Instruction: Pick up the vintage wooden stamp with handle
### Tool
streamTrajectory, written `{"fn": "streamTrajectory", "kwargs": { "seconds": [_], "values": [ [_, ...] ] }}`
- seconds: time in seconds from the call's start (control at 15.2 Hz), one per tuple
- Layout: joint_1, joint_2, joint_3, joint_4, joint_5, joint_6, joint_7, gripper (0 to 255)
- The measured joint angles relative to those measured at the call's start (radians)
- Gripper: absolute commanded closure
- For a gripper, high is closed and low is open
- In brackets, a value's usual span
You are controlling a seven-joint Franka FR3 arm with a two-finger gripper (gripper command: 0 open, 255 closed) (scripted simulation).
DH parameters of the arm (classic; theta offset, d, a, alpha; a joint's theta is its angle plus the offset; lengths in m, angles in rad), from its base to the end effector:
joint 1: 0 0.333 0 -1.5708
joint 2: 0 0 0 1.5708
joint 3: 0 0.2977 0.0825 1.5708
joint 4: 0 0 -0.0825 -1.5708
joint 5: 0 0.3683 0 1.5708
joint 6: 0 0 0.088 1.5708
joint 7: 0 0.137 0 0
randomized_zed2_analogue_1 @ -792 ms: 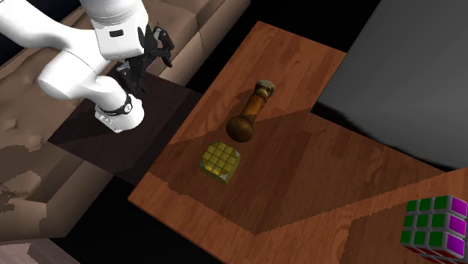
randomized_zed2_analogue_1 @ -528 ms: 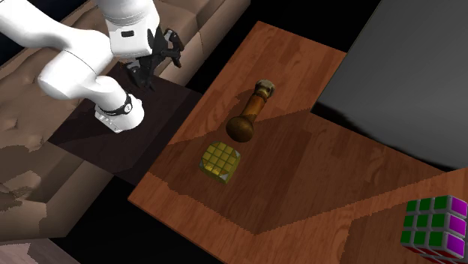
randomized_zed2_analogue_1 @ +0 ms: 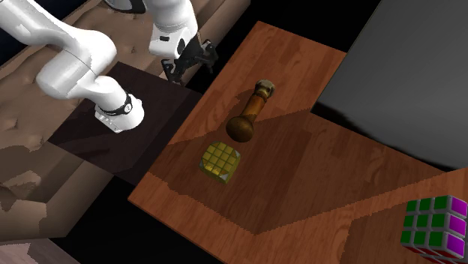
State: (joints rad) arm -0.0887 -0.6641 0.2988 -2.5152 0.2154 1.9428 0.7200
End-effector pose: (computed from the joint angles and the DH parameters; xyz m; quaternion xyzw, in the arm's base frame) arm 0.3514 0.0968 0.4557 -0.9492 0.3121 -0.0299 0.0254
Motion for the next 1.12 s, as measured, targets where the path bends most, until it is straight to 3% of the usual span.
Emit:
{"fn": "streamTrajectory", "kwargs": {
  "seconds": [0.33,0.59,0.79,0.92,1.12],
  "values": [
    [-0.077,0.152,0.157,0.036,0.008,0.167,0.308,0],
    [-0.169,0.307,0.288,0.088,-0.052,0.297,0.580,0],
    [-0.253,0.441,0.375,0.146,-0.157,0.374,0.805,0],
    [-0.306,0.554,0.429,0.204,-0.269,0.409,0.982,0],
    [-0.328,0.673,0.457,0.269,-0.415,0.425,1.202,0]
  ]
}}
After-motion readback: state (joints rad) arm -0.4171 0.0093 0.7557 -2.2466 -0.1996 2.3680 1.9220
